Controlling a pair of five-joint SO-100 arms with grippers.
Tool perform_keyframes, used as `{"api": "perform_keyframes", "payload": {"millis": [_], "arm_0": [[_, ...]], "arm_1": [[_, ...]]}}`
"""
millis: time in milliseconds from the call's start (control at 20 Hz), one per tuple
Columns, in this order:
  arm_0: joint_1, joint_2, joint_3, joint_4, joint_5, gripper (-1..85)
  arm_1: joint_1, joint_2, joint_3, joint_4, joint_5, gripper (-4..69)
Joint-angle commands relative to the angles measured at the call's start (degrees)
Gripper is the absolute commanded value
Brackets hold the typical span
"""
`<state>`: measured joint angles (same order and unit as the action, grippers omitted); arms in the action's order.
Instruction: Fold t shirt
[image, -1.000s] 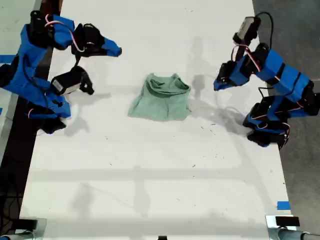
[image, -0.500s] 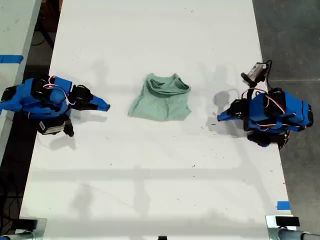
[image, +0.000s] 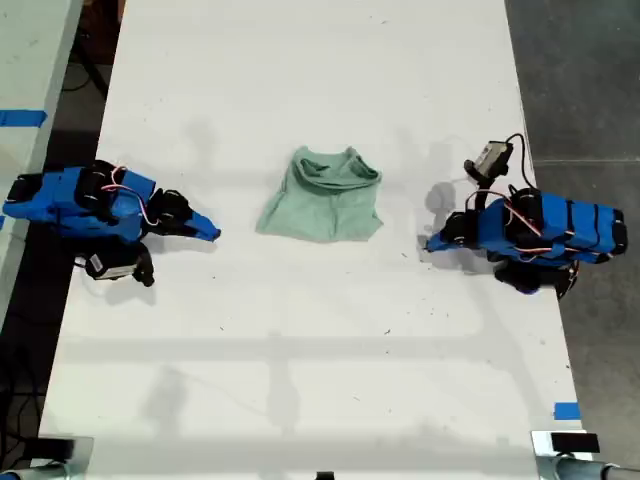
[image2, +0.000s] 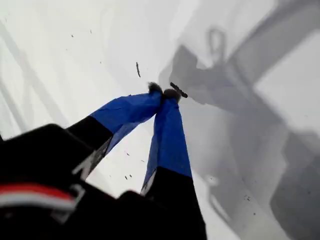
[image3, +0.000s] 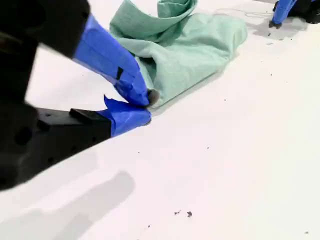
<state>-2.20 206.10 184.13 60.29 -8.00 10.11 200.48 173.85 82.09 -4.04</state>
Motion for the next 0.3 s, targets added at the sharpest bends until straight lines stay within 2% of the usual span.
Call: {"api": "perform_keyframes", "payload": {"millis": [0, 100, 150, 250], "arm_0": [[4.8, 0.3, 0.4, 0.3, -0.4, 8.5], [6.0, 0.3, 0.4, 0.3, -0.3, 10.1], [6.3, 0.3, 0.4, 0.3, -0.3, 6.2], [6.7, 0.3, 0.4, 0.3, -0.3, 6.8]], "arm_1": [[0.9, 0.3, 2.5, -1.8, -7.6, 2.6], [0.9, 0.3, 2.5, -1.8, -6.7, 2.9], [0.9, 0.3, 2.5, -1.8, -6.5, 2.9], [0.9, 0.3, 2.5, -1.8, -6.2, 3.1]]}}
